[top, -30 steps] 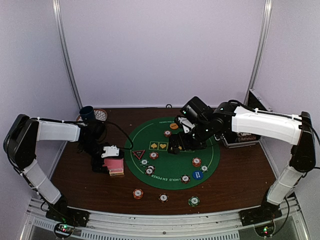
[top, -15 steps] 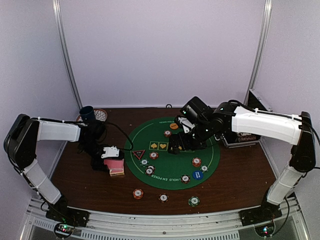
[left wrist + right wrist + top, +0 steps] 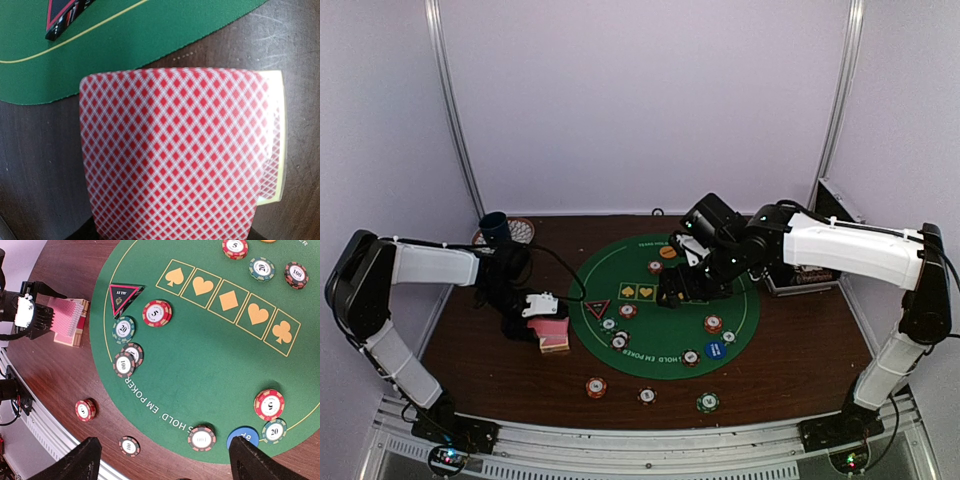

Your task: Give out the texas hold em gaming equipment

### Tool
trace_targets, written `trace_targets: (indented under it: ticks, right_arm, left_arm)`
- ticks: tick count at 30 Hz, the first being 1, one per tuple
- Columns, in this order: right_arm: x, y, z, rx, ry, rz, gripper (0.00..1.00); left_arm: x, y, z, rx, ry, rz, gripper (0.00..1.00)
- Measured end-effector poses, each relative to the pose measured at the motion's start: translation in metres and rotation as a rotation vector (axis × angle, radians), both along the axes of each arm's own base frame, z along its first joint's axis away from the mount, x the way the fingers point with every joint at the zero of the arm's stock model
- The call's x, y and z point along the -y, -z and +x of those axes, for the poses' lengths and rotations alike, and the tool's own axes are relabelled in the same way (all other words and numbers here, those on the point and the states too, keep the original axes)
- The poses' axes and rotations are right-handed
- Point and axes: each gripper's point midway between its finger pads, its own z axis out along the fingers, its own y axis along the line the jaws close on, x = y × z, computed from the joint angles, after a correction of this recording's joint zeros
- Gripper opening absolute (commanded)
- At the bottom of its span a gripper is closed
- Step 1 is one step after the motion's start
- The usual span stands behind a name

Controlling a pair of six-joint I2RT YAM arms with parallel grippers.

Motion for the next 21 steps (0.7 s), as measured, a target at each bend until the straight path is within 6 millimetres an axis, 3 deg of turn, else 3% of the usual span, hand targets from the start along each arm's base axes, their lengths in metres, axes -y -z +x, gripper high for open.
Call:
trace_targets:
  ticks: [7, 12, 16, 21]
  right_arm:
    - [0.000, 0.002, 0.000, -0.001, -0.001, 0.001, 0.92]
    - [-0.005, 0.000, -0.002, -0.002, -0.010, 0.018, 0.91]
    - [-0.011, 0.000, -0.003, -0.008, -0.017, 0.044, 0.91]
    - [-0.017, 0.003, -0.005, -0.018, -0.031, 0.058, 0.90]
  left_arm:
    - [0.000, 0.000, 0.000, 0.011, -0.001, -0.006, 0.32]
    - [0.000, -0.001, 0.000, 0.015, -0.009, -0.012, 0.21]
    - [0.001, -0.001, -0.001, 0.014, -0.016, -0.020, 0.06]
    - [0.002, -0.001, -0.003, 0.002, -0.028, -0.037, 0.00]
